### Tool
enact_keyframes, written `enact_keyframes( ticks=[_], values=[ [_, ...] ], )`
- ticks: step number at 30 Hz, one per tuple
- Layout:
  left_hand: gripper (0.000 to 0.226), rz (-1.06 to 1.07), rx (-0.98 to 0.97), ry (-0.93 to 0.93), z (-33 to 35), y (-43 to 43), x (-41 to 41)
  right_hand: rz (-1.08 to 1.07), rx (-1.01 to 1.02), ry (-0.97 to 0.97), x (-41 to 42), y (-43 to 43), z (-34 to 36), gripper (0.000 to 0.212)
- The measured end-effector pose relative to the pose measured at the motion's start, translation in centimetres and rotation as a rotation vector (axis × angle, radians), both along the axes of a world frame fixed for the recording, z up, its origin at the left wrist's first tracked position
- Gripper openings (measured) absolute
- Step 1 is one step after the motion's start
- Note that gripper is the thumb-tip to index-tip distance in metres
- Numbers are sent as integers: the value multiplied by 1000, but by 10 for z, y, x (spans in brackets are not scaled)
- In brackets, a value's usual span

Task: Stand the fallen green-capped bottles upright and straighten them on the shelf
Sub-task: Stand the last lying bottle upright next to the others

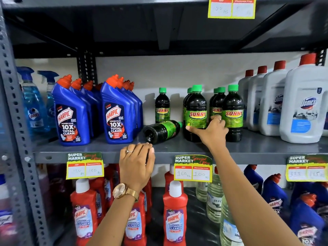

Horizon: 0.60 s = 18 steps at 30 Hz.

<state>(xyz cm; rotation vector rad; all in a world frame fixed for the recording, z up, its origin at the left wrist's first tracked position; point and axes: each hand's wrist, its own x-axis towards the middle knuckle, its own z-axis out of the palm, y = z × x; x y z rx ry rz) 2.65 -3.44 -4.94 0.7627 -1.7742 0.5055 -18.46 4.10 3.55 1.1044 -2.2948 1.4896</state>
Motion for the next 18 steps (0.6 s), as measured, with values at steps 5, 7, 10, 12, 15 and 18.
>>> enact_keyframes(
  ticks=[5,7,10,12,15,18],
  values=[
    [38,-11,-142,-295,13,-11,24,308,-435,287,42,14,-8,21],
    [41,-7,-149,-363,17,-19,35,487,-241,288,60,5,-4,39],
    [43,34,-74,-336,12,-18,39,501,152,34,76,-22,12,78],
    [41,35,-30,-258,8,-15,35,402,370,-93,80,-40,26,88],
    [39,17,-46,-174,6,-16,29,368,562,-336,76,-60,43,92],
    [41,5,-80,-158,4,-19,30,357,602,-458,65,-80,48,85]
  ],
)
